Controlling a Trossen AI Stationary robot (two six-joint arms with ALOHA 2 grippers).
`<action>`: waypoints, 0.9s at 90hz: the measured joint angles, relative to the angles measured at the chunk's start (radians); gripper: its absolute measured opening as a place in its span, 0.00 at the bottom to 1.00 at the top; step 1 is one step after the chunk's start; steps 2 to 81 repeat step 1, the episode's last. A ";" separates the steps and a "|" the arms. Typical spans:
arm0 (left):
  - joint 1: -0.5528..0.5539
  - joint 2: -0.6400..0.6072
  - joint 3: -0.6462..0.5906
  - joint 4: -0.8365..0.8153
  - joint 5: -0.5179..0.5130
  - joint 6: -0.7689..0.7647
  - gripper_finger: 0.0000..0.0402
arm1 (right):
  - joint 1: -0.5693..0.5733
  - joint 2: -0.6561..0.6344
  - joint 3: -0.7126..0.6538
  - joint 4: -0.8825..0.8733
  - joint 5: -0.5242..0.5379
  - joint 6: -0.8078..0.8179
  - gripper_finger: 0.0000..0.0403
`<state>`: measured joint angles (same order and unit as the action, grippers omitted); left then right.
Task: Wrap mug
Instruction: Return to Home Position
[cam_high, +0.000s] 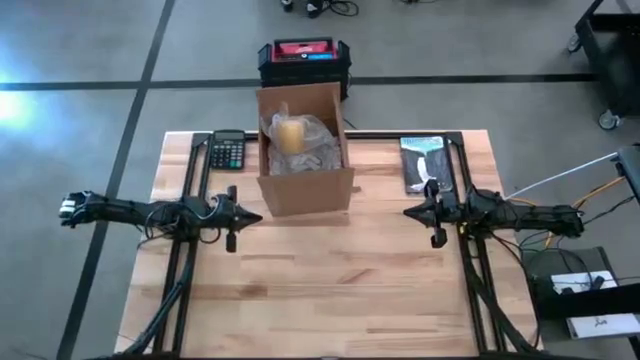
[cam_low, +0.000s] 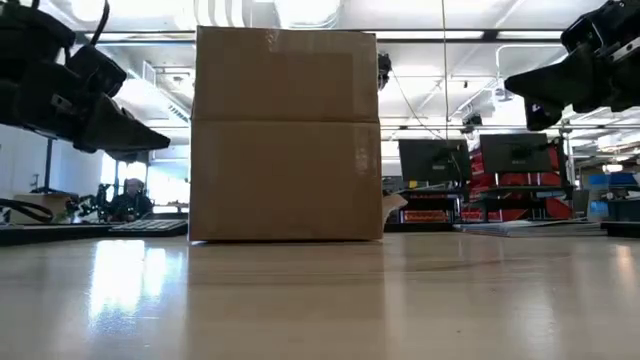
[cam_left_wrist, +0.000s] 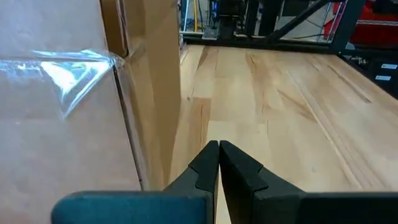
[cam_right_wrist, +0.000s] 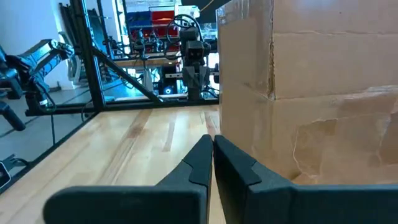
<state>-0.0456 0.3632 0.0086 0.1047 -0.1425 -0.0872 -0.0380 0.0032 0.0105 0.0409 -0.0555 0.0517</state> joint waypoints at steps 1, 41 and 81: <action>0.000 0.001 0.000 0.000 0.000 0.000 0.00 | 0.000 0.000 0.000 0.000 0.000 0.000 0.00; 0.000 0.001 0.000 0.000 0.000 0.000 0.00 | 0.000 0.000 0.000 0.000 0.000 0.000 0.00; 0.000 0.001 0.000 0.000 0.000 0.000 0.00 | 0.000 0.000 0.000 0.000 0.000 0.000 0.00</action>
